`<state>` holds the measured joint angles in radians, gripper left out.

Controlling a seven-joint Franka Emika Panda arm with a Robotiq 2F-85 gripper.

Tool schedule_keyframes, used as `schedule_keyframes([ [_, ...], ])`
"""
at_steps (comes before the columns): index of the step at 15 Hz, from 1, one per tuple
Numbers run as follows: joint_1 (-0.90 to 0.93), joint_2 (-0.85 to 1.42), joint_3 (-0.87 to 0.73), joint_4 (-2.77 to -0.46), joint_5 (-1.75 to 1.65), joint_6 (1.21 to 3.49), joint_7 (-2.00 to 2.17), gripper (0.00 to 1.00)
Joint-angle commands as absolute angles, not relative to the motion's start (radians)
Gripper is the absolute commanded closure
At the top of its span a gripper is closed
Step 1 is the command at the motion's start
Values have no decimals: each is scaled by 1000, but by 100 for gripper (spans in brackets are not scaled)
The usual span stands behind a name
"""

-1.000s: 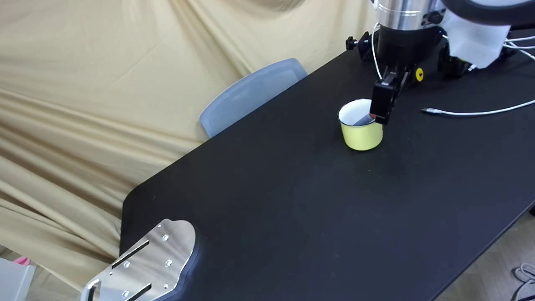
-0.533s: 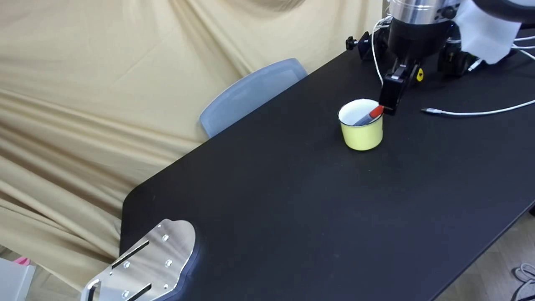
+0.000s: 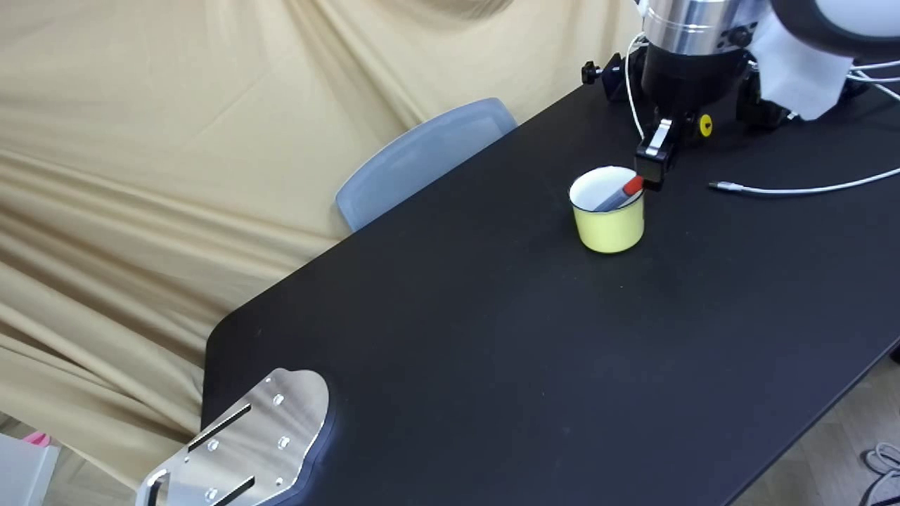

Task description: Put the marker in the yellow mug, remove the marker from the mug

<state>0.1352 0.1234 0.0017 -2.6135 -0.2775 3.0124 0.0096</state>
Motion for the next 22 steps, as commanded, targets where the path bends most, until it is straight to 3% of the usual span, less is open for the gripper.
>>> schedule_keyframes([
  [1, 160, 170, -9, -2565, -303, 3023, 42, 92],
  [2, 165, 176, -11, -2558, -304, 3023, 41, 98],
  [9, 184, 138, -6, -2568, -299, 3018, 30, 95],
  [22, 174, -215, 102, -2677, -194, 2697, -10, 95],
])
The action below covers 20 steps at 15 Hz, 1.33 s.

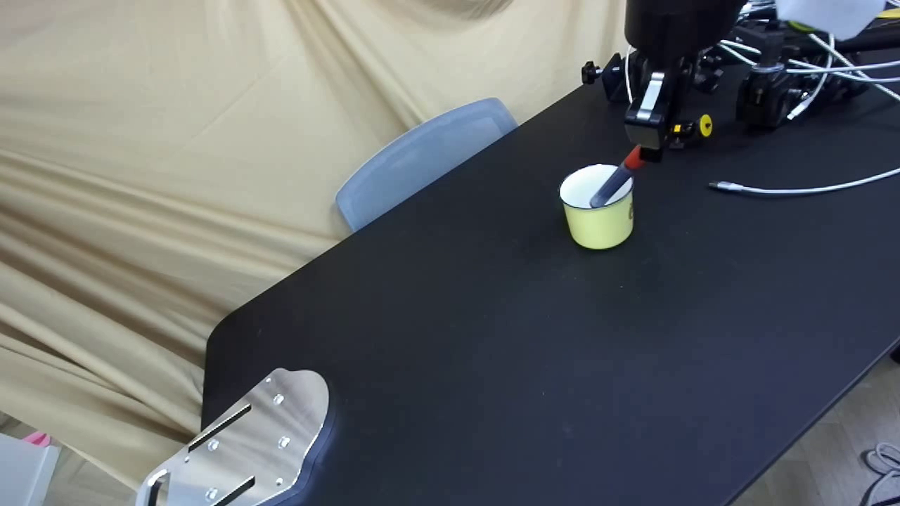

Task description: Put the marker in the yellow mug, remove the marker from the mug

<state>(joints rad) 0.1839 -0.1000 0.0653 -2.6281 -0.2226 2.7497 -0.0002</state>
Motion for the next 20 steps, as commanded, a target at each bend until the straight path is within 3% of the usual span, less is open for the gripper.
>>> schedule_keyframes([
  [1, 171, -241, 114, -2683, -204, 2693, -3, 95],
  [9, 188, -314, 152, -2708, -182, 2746, -48, 95],
  [20, 281, -58, 120, -2744, 36, 3063, -210, 95],
])
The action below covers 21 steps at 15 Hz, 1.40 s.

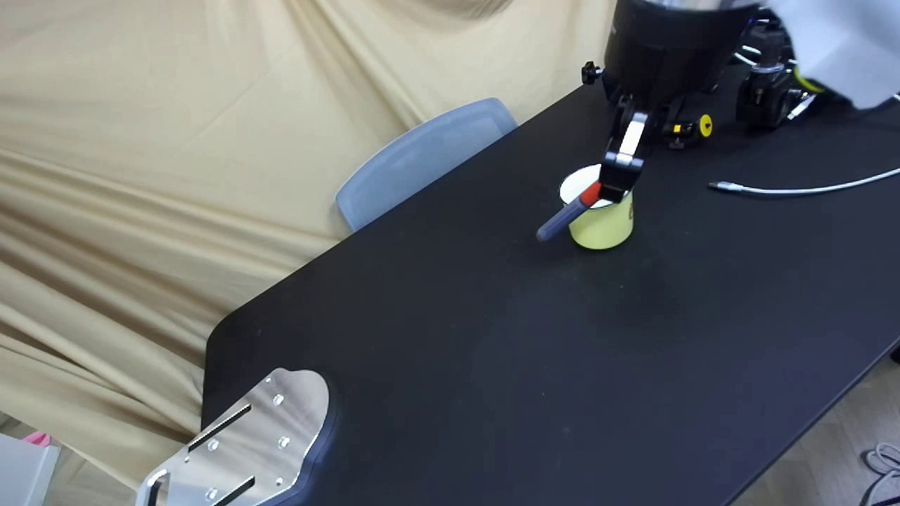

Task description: Put the marker in the yellow mug, remove the marker from the mug

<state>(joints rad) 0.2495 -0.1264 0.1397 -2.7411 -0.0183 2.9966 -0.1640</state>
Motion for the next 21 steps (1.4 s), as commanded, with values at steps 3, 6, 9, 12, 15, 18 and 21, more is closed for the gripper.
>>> schedule_keyframes([
  [3, 232, 1, 143, -2751, -15, 3146, -189, 95],
  [6, 226, 55, 100, -2752, -98, 3215, -171, 95],
  [9, 250, 105, 49, -2744, -118, 3257, -187, 95],
  [12, 287, 144, 11, -2737, -105, 3283, -199, 95],
  [15, 313, 174, 14, -2733, -92, 3296, -193, 95],
  [18, 345, 198, 12, -2732, -85, 3308, -194, 95],
  [21, 369, 222, 5, -2731, -81, 3313, -198, 95],
])
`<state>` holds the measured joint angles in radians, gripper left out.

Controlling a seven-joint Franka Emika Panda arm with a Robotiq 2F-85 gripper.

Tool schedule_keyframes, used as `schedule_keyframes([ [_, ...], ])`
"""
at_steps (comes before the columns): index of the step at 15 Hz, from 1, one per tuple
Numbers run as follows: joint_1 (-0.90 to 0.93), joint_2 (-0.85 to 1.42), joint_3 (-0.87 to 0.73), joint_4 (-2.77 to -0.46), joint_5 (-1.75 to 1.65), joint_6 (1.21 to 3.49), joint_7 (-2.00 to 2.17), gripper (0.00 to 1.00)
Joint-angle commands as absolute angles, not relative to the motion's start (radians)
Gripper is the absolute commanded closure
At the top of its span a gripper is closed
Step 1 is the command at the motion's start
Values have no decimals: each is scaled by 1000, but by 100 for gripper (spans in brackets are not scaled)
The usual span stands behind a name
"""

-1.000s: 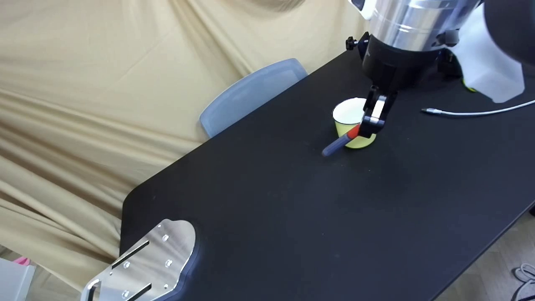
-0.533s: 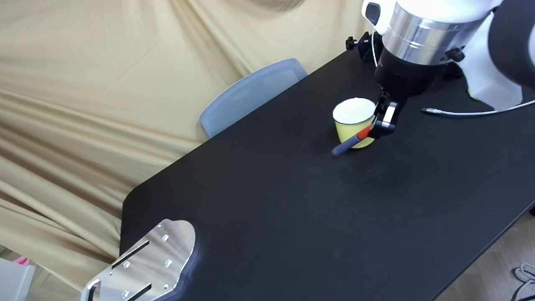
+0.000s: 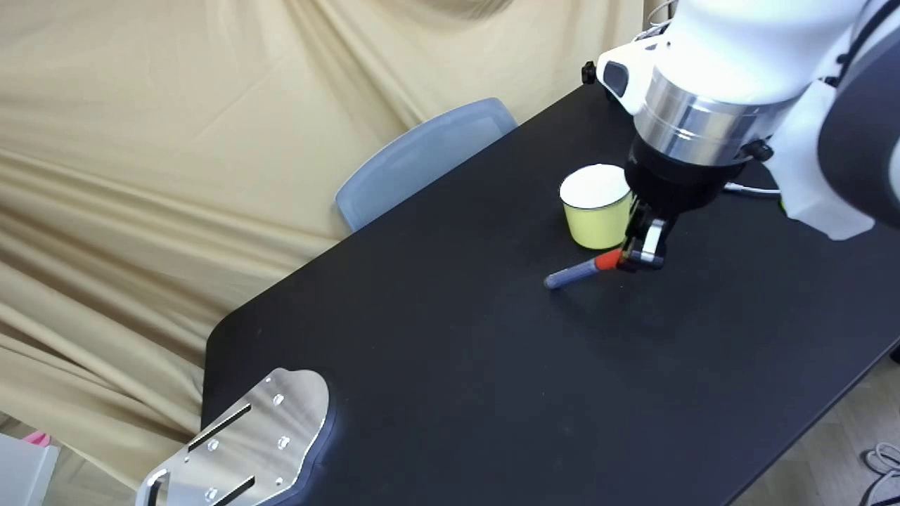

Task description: Put the marker in the yellow mug, remove the marker from the mug

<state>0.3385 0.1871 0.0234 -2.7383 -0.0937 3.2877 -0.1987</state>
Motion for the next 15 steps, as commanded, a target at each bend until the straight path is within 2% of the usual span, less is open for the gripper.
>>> schedule_keyframes([
  [1, 367, 229, 9, -2729, -85, 3304, -198, 54],
  [2, 366, 235, 12, -2727, -85, 3297, -196, 53],
  [10, 316, 236, 34, -2712, -67, 3144, -186, 0],
  [15, 244, 202, 74, -2696, -113, 3008, -179, 0],
])
